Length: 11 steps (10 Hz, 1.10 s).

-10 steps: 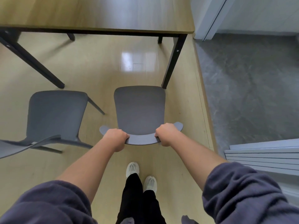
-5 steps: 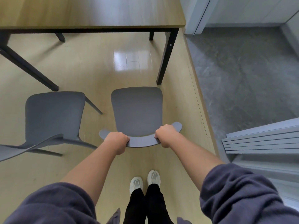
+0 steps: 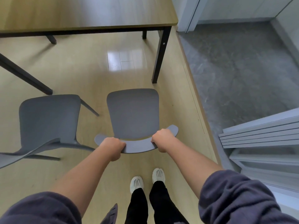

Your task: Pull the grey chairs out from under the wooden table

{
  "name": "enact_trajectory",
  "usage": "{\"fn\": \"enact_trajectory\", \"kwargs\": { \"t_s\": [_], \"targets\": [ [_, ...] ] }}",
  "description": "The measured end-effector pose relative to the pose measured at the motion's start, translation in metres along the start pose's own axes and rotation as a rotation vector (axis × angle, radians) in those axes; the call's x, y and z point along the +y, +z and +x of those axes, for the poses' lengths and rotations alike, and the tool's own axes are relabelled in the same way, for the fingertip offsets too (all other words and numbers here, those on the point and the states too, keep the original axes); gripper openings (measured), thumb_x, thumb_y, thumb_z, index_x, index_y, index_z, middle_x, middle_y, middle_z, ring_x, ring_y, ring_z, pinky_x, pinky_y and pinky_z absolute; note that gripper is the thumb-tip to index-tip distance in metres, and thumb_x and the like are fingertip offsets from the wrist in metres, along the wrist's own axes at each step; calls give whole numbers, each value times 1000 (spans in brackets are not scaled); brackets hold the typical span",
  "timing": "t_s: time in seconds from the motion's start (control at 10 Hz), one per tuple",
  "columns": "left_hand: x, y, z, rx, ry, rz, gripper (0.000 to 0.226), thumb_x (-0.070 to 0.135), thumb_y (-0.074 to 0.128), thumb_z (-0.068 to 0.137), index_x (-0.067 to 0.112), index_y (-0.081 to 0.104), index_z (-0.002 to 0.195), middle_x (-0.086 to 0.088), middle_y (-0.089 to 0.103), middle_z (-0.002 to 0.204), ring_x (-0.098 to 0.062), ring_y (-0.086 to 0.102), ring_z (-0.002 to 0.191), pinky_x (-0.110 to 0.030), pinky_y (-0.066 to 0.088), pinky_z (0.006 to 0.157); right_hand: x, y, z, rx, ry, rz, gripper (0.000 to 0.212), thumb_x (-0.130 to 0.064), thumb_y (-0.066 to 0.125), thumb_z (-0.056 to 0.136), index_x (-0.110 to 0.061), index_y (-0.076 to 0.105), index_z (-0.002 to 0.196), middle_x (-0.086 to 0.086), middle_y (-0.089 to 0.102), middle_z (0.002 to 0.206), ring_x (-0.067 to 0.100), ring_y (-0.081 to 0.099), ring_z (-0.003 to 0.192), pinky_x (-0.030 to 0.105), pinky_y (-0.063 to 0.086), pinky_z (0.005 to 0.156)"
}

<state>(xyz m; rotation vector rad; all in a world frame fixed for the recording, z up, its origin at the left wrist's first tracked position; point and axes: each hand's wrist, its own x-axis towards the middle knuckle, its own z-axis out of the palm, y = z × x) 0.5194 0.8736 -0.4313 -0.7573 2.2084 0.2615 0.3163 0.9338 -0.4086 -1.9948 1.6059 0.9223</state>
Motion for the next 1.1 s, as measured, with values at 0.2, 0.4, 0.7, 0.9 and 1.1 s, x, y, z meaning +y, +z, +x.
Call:
{"fn": "enact_trajectory", "kwargs": {
  "t_s": [0.2,0.4,0.7,0.9,1.1],
  "targets": [
    [4,-3,0,-28,-46,-42,37,9,39,89,20,48,123,-4,59,121,-26,58,109,-35,45,80,7,-4,-1,-2,-56,-26,27,-9,54,88,-15,66,112,5,64,100,25,63,91,29,45,68],
    [12,-8,-2,-124,-167,-85,44,9,39,92,24,40,134,0,51,131,-22,51,120,-35,41,83,16,-1,0,-20,-185,-60,26,-8,53,90,-14,65,112,5,67,112,26,66,101,31,45,70],
    [71,-58,20,-326,-277,-317,45,42,65,79,18,55,115,-2,61,117,-23,59,106,-34,49,86,96,6,-14,-25,-325,-2,39,1,45,88,-18,61,118,6,64,115,28,62,104,31,39,68],
    [108,-108,53,-355,-266,-615,50,56,61,76,20,62,111,-1,60,113,-22,60,100,-29,46,68,164,3,-22,-3,-283,43,49,-5,46,90,-22,57,134,6,61,129,27,60,118,34,48,80],
    [118,-149,90,-179,-345,-703,44,48,43,91,14,61,113,-7,63,114,-26,57,101,-37,47,83,216,-13,-21,25,-216,108,57,-5,41,93,-26,46,145,8,53,141,28,54,127,36,48,95]
  ]
}}
